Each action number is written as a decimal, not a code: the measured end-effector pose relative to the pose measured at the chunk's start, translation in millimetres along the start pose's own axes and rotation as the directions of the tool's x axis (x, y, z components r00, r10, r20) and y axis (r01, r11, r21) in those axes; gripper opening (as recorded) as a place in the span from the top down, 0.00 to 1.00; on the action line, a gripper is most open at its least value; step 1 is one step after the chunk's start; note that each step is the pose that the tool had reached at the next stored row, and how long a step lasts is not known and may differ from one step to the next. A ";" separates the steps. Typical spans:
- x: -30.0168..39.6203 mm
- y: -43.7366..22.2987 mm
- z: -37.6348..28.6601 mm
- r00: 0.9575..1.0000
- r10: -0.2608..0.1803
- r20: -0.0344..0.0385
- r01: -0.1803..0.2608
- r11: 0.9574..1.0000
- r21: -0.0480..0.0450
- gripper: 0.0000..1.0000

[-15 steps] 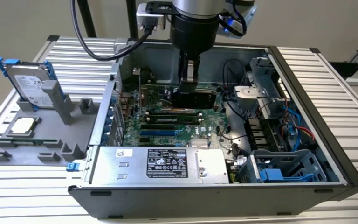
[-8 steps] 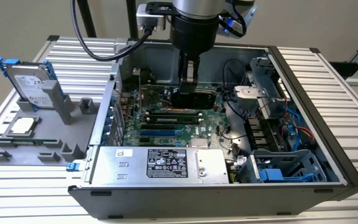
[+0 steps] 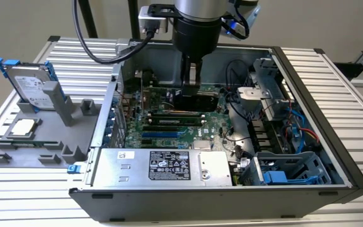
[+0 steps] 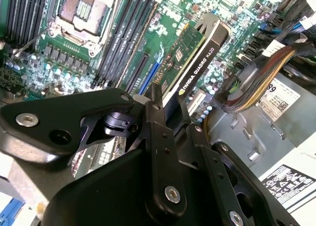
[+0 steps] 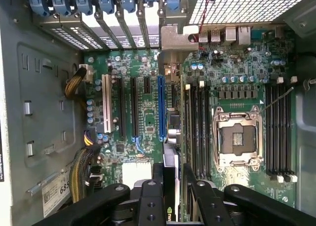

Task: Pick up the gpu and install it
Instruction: 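Insert the gpu into the slot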

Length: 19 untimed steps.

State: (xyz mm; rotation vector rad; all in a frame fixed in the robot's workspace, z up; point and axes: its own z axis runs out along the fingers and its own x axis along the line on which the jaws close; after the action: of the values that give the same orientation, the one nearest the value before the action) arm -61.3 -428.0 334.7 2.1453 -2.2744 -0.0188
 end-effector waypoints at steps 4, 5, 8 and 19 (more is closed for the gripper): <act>0.0 0.0 2.4 1.000 0.000 0.000 0.000 1.000 0.000 1.00; 0.0 0.0 2.8 1.000 0.000 0.000 0.000 1.000 0.000 1.00; 0.0 0.0 3.2 1.000 0.000 0.000 0.000 1.000 0.000 1.00; 0.0 -0.1 4.9 1.000 0.000 0.000 0.000 1.000 0.000 1.00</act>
State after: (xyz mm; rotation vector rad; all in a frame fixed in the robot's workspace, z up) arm -61.3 -428.0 329.8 2.1454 -2.2748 -0.0190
